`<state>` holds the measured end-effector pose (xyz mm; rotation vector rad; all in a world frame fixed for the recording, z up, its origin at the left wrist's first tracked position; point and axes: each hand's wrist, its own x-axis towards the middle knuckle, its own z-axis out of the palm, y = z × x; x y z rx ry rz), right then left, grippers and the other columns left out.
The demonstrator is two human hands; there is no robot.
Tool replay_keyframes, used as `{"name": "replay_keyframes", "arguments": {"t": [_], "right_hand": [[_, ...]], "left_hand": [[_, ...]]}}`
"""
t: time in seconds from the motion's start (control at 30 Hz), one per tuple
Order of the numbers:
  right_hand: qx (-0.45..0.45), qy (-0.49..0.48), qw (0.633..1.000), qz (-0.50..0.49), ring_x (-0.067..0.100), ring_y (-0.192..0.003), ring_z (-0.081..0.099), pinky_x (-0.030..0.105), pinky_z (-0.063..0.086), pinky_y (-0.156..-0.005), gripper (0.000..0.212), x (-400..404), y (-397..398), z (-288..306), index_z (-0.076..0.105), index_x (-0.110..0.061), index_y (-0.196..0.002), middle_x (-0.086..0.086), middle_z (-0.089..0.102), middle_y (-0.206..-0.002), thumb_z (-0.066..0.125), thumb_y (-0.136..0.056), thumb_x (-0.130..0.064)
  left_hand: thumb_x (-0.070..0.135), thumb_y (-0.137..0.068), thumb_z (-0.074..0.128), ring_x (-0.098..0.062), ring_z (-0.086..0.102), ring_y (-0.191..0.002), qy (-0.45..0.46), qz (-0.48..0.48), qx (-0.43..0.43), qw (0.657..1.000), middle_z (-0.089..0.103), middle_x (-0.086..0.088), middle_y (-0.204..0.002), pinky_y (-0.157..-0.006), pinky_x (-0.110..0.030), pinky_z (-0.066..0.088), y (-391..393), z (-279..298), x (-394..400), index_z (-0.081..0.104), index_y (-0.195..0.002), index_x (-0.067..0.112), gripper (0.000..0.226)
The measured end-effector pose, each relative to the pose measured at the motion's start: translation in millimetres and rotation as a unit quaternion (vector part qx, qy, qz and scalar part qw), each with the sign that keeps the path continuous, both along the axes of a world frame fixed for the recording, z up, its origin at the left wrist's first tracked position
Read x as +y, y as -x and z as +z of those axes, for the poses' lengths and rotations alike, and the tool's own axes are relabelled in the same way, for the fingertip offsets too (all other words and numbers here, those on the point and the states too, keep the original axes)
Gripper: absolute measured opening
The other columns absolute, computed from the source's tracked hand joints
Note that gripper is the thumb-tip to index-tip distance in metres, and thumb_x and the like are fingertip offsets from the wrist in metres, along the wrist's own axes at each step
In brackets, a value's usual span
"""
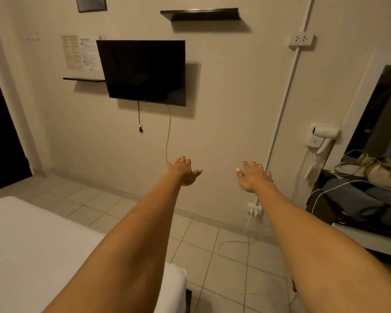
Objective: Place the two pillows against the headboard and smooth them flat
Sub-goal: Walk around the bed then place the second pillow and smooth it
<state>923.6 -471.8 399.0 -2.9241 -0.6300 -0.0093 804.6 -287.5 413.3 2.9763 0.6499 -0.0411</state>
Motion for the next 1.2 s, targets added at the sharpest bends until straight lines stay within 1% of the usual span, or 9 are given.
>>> {"name": "replay_keyframes", "arguments": {"t": [0.13,0.27,0.5,0.73,0.87,1.03,1.13,1.2], "right_hand": [[-0.008,0.007,1.0,0.013,0.026,-0.151,0.004,0.047,0.008,-0.12,0.061,10.5,-68.4,9.1,0.008,-0.02,-0.156,0.008,0.006,-0.164,0.017,-0.103,-0.046],[-0.002,0.008,0.999,0.031,0.026,-0.151,0.004,0.047,0.008,-0.121,0.061,38.7,-123.3,6.7,0.008,-0.02,-0.156,0.008,0.006,-0.164,0.018,-0.103,-0.046],[0.003,0.006,0.997,0.076,0.026,-0.151,0.002,0.047,0.007,-0.12,0.061,122.2,-212.0,0.3,0.007,-0.02,-0.157,0.008,0.003,-0.164,0.016,-0.103,-0.046],[-0.004,-0.006,0.994,0.108,0.027,-0.151,0.002,0.048,0.007,-0.12,0.061,207.0,-294.9,10.8,0.007,-0.02,-0.157,0.009,0.004,-0.164,0.016,-0.102,-0.046],[0.005,0.016,0.991,0.132,0.029,-0.151,0.004,0.049,0.009,-0.12,0.061,250.0,-333.1,8.5,0.007,-0.02,-0.157,0.01,0.005,-0.164,0.016,-0.102,-0.046],[0.021,0.04,0.982,0.186,0.03,-0.151,0.005,0.049,0.009,-0.12,0.062,311.7,-383.8,2.2,0.007,-0.019,-0.157,0.011,0.004,-0.164,0.017,-0.102,-0.047],[0.03,0.071,0.971,0.225,0.032,-0.15,0.008,0.05,0.012,-0.119,0.062,351.6,-415.7,-2.4,0.009,-0.019,-0.156,0.012,0.008,-0.163,0.016,-0.102,-0.048],[0.039,0.092,0.962,0.254,0.032,-0.15,0.008,0.05,0.011,-0.12,0.063,379.9,-434.1,-4.4,0.008,-0.02,-0.157,0.011,0.007,-0.164,0.016,-0.102,-0.049]], "left_hand": [[0.053,-0.101,0.022,-0.025,0.002,-0.153,0.006,0.016,-0.008,1.0,0.001,-0.011,-0.165,-0.123,-0.049,0.007,-61.7,5.3,8.3,0.009,-0.156,0.006,0.074],[0.053,-0.101,0.022,-0.025,0.002,-0.153,0.007,0.033,-0.001,0.999,0.002,-0.011,-0.165,-0.123,-0.049,0.007,-108.3,0.6,32.6,0.009,-0.156,0.006,0.073],[0.052,-0.101,0.022,-0.026,0.002,-0.153,0.003,0.072,0.002,0.997,0.001,-0.011,-0.165,-0.123,-0.05,0.007,-187.8,-9.0,107.5,0.008,-0.156,0.007,0.073],[0.052,-0.101,0.022,-0.027,0.002,-0.153,-0.004,0.113,-0.012,0.994,0.001,-0.012,-0.165,-0.123,-0.051,0.007,-259.5,6.0,188.1,0.007,-0.156,0.007,0.073],[0.052,-0.101,0.023,-0.028,0.002,-0.153,-0.003,0.126,-0.008,0.992,0.002,-0.012,-0.165,-0.123,-0.051,0.007,-290.7,4.6,218.3,0.008,-0.156,0.007,0.073],[0.052,-0.101,0.023,-0.029,0.003,-0.153,-0.002,0.189,-0.001,0.982,0.003,-0.013,-0.165,-0.123,-0.052,0.008,-324.3,-1.2,272.4,0.01,-0.156,0.006,0.073],[0.052,-0.101,0.023,-0.029,0.006,-0.152,-0.004,0.241,0.001,0.97,0.006,-0.013,-0.164,-0.122,-0.052,0.009,-341.5,-8.7,304.0,0.013,-0.156,0.006,0.072],[0.052,-0.101,0.024,-0.029,0.007,-0.152,0.005,0.276,0.005,0.961,0.008,-0.014,-0.164,-0.122,-0.052,0.01,-350.1,-14.9,322.3,0.015,-0.155,0.006,0.072]]}}
